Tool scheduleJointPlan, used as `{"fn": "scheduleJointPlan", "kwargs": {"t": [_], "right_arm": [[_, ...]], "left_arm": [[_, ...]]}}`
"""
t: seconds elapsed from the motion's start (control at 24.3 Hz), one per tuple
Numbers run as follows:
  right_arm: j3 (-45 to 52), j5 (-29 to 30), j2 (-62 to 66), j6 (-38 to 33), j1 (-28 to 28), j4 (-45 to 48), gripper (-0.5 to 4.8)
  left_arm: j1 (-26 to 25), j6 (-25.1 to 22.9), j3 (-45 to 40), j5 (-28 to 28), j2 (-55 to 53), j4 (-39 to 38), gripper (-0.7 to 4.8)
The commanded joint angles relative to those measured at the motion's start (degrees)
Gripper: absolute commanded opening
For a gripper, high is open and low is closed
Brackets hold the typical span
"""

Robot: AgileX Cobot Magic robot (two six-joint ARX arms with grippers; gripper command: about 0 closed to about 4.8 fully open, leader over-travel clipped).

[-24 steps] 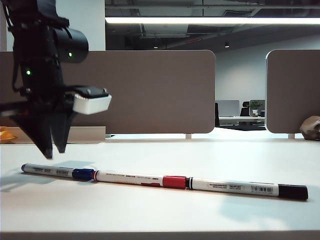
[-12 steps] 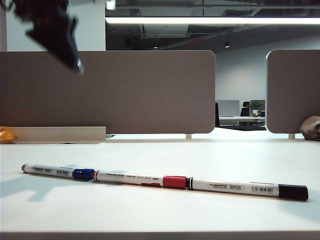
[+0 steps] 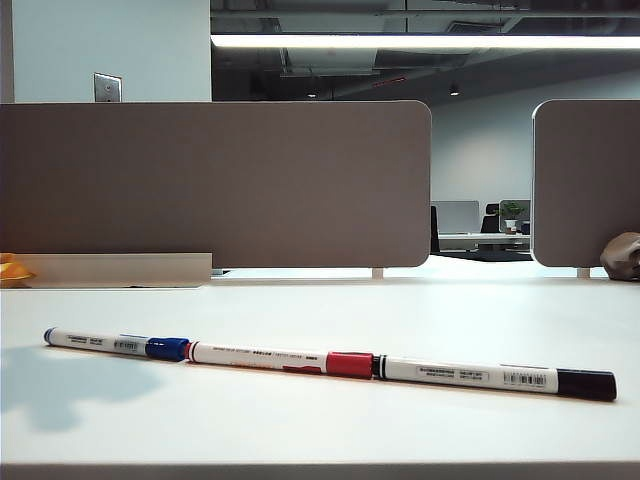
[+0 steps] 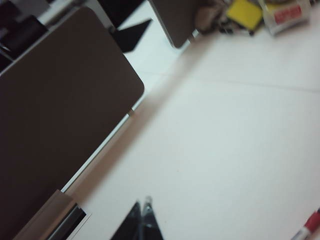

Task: Pick up the markers one by one and line them up horizontally in a straight line on the table.

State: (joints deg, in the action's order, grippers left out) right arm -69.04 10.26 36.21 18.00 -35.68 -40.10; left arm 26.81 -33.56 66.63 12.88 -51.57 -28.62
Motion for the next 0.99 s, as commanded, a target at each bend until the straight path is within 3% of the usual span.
{"fn": "scheduleJointPlan", "kwargs": {"t": [0.04, 0.29, 0.49, 0.66, 0.9, 0.99], "right_arm": [[7.54, -0.31, -6.97, -3.93, -0.07, 10.71, -0.05], [22.25, -2.91, -17.77, -10.36, -0.20, 24.98, -0.05], [29.70, -2.86, -19.15, -11.02, -0.20, 28.37, -0.05], [34.88, -2.84, -19.15, -11.47, -0.20, 30.69, -0.05], [45.35, -2.69, -19.08, -15.43, -0.24, 41.68, -0.05], [48.43, -2.67, -19.04, -16.59, -0.24, 44.09, -0.05]], "left_arm": [[-0.02, 5.25, -6.69, 0.22, 7.50, 6.47, -0.05], [-0.02, 13.90, -21.57, -0.20, 23.80, 15.74, -0.05], [-0.02, 18.53, -31.74, -1.29, 33.18, 16.74, -0.05], [-0.02, 23.17, -38.80, -1.29, 35.93, 18.10, -0.05], [-0.02, 27.19, -50.69, -1.05, 36.37, 27.19, -0.05], [-0.02, 28.50, -54.03, 1.66, 36.37, 29.44, -0.05]]}}
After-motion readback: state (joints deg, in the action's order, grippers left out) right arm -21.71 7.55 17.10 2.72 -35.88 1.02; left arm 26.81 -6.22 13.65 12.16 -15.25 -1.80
